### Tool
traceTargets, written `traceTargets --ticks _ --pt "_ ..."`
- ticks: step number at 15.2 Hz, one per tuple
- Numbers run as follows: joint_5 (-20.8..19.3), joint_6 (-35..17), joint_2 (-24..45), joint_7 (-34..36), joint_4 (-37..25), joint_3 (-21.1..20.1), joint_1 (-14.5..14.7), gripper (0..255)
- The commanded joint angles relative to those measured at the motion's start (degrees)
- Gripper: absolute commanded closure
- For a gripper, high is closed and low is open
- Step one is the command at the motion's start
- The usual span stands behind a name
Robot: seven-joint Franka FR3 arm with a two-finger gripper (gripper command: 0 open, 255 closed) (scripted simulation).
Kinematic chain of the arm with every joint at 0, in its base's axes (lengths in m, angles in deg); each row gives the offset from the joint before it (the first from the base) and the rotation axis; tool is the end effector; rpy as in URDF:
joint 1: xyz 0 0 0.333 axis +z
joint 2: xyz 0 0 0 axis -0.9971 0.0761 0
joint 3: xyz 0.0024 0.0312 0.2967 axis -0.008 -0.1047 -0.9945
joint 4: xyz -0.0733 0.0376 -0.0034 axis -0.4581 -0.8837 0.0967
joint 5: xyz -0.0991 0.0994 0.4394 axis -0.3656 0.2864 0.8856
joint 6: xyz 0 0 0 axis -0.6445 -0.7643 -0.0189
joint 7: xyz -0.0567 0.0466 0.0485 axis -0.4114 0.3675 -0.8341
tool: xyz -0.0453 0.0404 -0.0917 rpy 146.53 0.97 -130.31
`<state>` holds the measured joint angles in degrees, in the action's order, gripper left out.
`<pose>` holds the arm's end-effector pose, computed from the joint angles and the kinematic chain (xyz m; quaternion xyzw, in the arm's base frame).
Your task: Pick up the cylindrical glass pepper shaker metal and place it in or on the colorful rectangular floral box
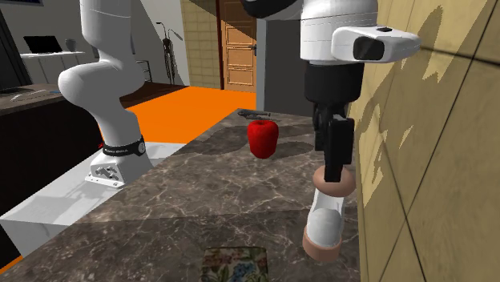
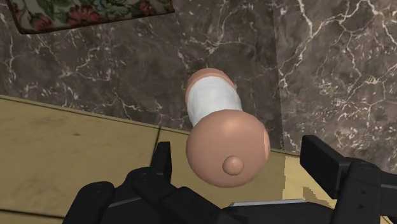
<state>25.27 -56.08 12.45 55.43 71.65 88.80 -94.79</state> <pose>0.6249 -0.3393 0.3816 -0.9991 -0.0003 -0.0423 0.0057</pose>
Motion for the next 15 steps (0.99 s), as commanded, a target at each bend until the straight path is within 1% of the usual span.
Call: traceTargets --ticks 1,5,13,14,15 --pt "0.3 -1.2 0.6 -0.2 0.6 -0.1 0.0 0" --pt "1.1 -4.1 2.1 -0.7 2.1 -0.5 -0.1 0" --pt "1.1 -4.1 2.1 -0.7 2.1 -0.5 -0.1 0" --pt "1.1 -4.1 2.1 -0.7 2.1 -0.5 -0.1 255" --pt "1.1 -4.1 2.1 -0.7 2.1 -0.5 -0.1 255"
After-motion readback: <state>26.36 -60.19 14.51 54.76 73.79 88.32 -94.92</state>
